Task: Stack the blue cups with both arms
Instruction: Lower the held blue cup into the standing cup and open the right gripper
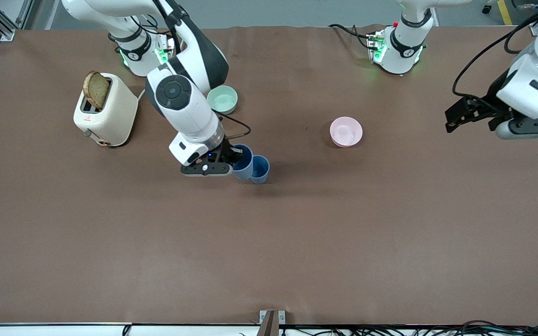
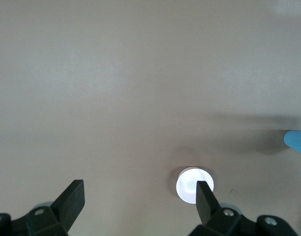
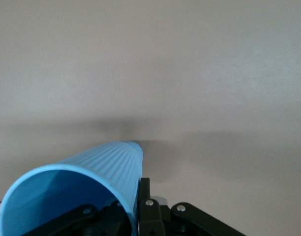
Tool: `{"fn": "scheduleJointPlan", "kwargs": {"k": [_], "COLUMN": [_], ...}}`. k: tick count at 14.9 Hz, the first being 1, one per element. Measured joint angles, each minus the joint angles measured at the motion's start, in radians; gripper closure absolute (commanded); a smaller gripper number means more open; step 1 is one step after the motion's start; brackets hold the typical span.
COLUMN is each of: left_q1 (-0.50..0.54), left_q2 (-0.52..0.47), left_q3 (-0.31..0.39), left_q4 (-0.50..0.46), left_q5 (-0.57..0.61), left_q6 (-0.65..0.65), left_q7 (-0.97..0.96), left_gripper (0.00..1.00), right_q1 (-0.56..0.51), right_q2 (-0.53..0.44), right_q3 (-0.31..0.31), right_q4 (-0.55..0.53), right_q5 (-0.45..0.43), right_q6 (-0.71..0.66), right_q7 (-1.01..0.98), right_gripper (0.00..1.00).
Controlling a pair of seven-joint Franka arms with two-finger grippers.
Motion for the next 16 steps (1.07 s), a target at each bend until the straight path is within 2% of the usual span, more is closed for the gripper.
{"fn": "scheduleJointPlan", "kwargs": {"k": [6, 16], "left_q1": [0.020, -0.002], "left_q2": [-0.020, -0.009], "left_q3": [0.006, -0.056], "left_q4": [-0.011, -0.026], "left_q5": [0.000, -0.001], "left_q6": [-0.010, 0.001], "left_q7": [0.008, 0.008], "left_gripper": [0.00, 0.00], "right_q1": [0.044, 0.075], "right_q2": [0.031, 0.052], "right_q3": [0.000, -0.003], "right_q4": [-0.063, -0.074], "right_q5": [0.000, 0.000], "right_q6": [0.089, 0.113], "right_q7": [0.021, 0.061], "right_gripper": [0.98, 0.96]}}
